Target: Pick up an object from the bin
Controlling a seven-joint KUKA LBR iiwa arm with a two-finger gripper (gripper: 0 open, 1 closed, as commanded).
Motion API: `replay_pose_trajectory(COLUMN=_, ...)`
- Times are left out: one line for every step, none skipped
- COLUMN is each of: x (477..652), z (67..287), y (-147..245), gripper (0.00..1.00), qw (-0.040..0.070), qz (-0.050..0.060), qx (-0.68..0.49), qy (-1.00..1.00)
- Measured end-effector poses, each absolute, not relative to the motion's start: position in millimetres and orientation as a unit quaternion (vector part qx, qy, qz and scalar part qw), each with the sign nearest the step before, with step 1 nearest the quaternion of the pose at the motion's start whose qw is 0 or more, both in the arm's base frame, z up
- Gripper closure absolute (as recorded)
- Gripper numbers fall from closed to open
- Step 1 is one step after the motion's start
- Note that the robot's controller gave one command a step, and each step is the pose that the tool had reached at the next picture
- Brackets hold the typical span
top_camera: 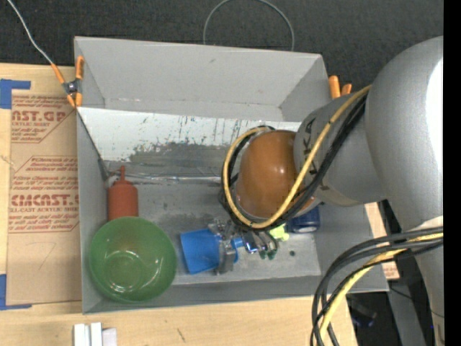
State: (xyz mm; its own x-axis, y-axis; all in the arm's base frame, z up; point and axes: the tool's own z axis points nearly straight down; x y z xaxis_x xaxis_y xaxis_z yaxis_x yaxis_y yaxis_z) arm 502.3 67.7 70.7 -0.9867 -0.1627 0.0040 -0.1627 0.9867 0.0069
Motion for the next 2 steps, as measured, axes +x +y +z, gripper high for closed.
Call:
replay_pose_trajectory(x=503.5, z=161.6, y=67.6, gripper=1.00, qw=0.003, qz=-0.003, qx=0.060, qy=-0.998)
replay_pose_trajectory(x=504.4, z=99.2, y=63.4, gripper=1.00, qw=-0.001, qz=-0.004, qx=0.070, qy=-0.998)
